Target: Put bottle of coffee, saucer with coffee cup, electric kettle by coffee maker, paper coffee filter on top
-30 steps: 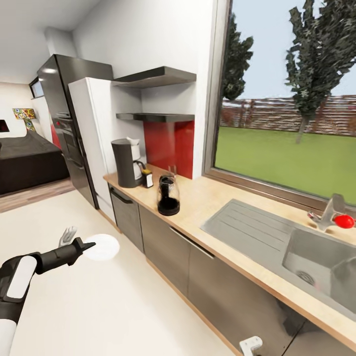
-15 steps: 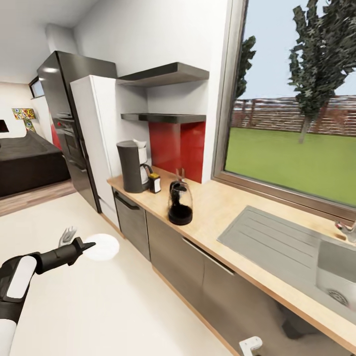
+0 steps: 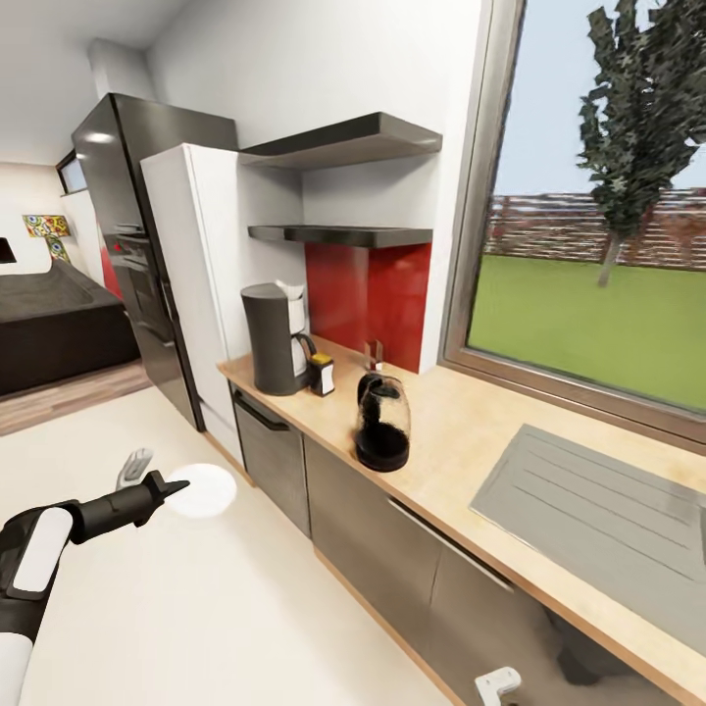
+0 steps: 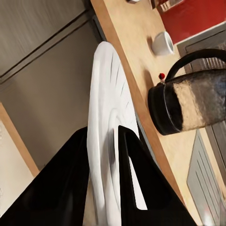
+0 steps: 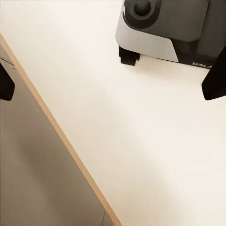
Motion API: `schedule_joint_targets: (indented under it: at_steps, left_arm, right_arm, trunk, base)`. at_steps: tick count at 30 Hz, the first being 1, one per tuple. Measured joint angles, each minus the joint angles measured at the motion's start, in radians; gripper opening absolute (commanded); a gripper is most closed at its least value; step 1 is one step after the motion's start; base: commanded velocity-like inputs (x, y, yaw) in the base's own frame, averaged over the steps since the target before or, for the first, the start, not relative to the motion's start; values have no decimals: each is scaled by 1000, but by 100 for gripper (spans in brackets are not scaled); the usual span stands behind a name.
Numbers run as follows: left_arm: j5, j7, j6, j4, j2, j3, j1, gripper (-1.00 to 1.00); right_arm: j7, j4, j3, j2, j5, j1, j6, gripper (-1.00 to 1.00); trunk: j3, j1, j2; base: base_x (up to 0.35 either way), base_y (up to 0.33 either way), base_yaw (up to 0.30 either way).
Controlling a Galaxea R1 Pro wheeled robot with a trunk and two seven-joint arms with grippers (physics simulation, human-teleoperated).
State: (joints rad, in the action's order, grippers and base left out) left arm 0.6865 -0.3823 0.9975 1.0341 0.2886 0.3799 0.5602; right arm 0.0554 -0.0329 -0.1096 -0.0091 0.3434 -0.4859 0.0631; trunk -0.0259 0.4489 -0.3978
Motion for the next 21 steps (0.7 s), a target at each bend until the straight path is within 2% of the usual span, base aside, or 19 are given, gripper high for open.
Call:
schedule_joint_targets:
  at_steps: [21]
  left_arm:
    - [-3, 0, 0, -1, 0, 1, 0, -100]
  right_arm:
    - [1, 2, 0, -3, 1, 0, 1, 100]
  trunk:
    - [0, 0, 0]
  base:
    - [292, 207, 0]
